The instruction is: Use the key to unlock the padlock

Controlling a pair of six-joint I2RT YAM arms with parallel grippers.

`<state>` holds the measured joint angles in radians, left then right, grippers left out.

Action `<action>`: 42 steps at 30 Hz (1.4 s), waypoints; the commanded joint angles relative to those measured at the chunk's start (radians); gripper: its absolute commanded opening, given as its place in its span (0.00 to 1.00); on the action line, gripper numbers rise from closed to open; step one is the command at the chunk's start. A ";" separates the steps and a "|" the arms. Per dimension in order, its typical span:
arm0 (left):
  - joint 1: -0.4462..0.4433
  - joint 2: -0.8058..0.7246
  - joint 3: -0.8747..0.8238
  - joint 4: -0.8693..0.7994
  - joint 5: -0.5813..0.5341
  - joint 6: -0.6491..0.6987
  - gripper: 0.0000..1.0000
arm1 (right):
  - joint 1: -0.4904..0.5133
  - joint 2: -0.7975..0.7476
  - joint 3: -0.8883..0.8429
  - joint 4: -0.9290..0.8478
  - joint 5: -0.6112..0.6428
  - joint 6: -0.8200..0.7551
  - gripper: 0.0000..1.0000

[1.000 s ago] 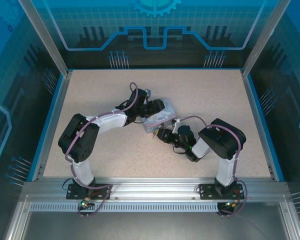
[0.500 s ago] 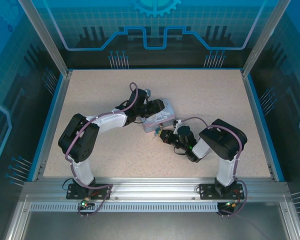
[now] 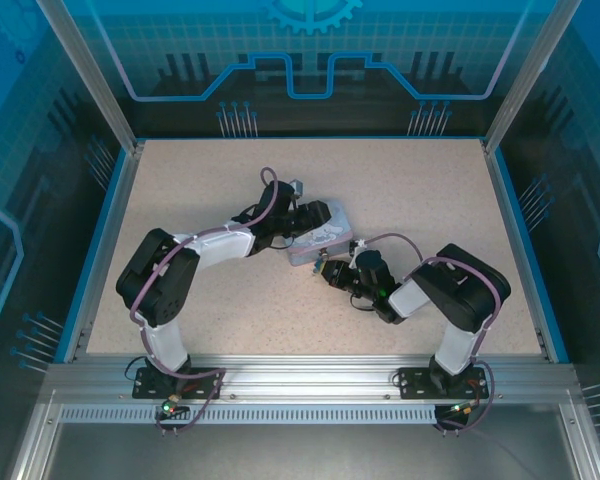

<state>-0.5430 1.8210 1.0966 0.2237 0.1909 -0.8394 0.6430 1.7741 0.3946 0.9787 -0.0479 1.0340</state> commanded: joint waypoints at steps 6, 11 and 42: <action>-0.007 0.015 -0.040 -0.040 -0.021 -0.027 0.64 | 0.006 0.028 0.012 0.004 0.003 -0.008 0.27; -0.007 0.016 -0.038 -0.037 -0.019 -0.029 0.64 | 0.006 0.050 0.012 0.020 0.008 -0.009 0.31; -0.007 0.007 -0.050 -0.041 -0.023 -0.026 0.64 | 0.014 0.058 -0.017 0.104 0.032 -0.017 0.20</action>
<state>-0.5434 1.8202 1.0885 0.2447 0.1802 -0.8650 0.6537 1.8576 0.4030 1.1229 -0.0261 1.0443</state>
